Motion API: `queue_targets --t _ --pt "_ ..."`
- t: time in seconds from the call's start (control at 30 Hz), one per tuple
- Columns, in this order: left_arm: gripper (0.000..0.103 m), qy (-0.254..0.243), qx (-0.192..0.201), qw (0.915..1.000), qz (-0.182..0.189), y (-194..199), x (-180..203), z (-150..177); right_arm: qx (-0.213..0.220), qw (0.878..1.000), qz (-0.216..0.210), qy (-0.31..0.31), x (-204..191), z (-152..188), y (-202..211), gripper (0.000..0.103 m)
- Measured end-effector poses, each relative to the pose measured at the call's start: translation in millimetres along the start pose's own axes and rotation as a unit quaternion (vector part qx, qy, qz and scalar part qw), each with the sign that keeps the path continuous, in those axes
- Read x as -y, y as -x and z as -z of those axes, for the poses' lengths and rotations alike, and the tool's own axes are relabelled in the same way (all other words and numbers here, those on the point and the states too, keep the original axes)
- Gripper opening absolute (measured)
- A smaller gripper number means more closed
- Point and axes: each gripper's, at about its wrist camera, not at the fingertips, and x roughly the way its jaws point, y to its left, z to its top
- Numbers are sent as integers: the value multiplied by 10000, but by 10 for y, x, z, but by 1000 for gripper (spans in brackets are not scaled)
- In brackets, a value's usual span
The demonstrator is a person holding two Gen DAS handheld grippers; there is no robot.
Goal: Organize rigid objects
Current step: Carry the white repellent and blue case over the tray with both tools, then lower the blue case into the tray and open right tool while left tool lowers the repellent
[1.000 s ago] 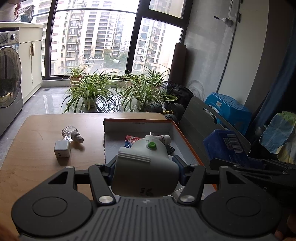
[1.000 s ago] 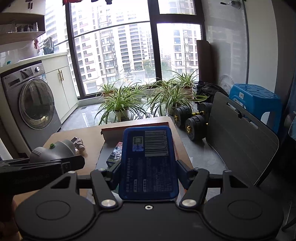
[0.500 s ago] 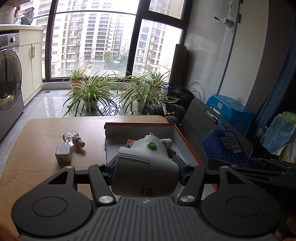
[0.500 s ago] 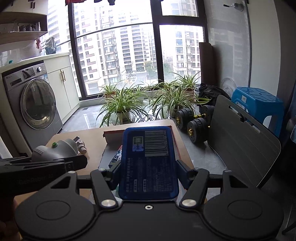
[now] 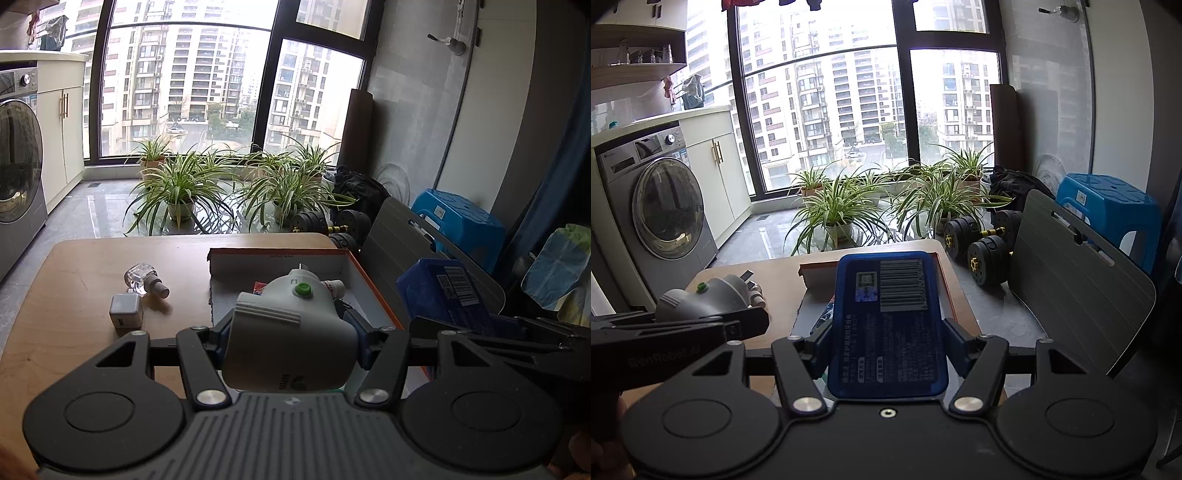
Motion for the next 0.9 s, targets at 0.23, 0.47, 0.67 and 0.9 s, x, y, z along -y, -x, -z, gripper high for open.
queue_targets --t 0.23,0.47,0.67,0.9 --pt "61 -1 -4 10000 2 -9 -1 -5 -2 10000 0 -9 2 -1 -2 74" --pt "61 -1 -33 10000 -6 -57 0 -24 -26 10000 0 -19 -15 -36 -30 74" --pt "61 7 -63 10000 -13 -115 -14 -21 -57 10000 1 -24 -21 -54 -83 74" --pt "61 15 -123 9999 -25 -186 -31 -6 -93 10000 -2 -25 -31 -41 -167 74"
